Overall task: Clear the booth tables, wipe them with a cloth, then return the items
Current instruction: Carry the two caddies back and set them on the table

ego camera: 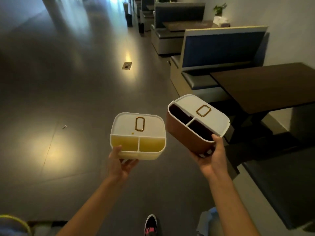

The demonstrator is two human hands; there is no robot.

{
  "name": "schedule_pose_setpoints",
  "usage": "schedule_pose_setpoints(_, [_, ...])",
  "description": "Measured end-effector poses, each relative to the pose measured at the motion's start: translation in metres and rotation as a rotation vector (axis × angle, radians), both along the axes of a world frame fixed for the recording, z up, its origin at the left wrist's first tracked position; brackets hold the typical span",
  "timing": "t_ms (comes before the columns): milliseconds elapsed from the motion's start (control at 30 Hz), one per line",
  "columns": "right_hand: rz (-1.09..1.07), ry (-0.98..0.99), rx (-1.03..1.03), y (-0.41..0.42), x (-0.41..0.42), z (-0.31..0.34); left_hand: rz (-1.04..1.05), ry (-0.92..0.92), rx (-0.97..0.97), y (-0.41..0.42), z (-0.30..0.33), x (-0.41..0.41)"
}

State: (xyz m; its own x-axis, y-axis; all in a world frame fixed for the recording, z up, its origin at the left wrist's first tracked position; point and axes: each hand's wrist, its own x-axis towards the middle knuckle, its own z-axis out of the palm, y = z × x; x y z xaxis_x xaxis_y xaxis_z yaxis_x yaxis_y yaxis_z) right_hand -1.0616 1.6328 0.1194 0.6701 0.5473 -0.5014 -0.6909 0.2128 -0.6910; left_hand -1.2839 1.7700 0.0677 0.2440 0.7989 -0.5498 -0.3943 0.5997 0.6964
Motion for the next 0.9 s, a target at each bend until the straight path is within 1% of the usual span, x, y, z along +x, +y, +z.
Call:
schedule_pose_setpoints(133, [-0.122,0.042,-0.022,0.028,0.042,-0.002,-0.085,0.007,0.042,0.051,0.015,0.054])
schedule_pose_setpoints(400, [-0.315,0.069,-0.031,0.053,0.142,-0.014,-0.275,0.013,0.065,0.115,0.004,0.195])
schedule_pose_setpoints(567, [-0.410,0.068,-0.018,0.069,0.234,-0.022,-0.329,0.034,0.021,0.140,0.003,0.313])
schedule_pose_setpoints(667, [-0.446,0.038,-0.004,0.079,0.304,-0.018,-0.374,0.042,0.021,0.155,0.009,0.395])
schedule_pose_setpoints(900, [-0.509,-0.006,-0.001,0.084,0.445,-0.005,-0.422,0.023,-0.023,0.166,0.027,0.556])
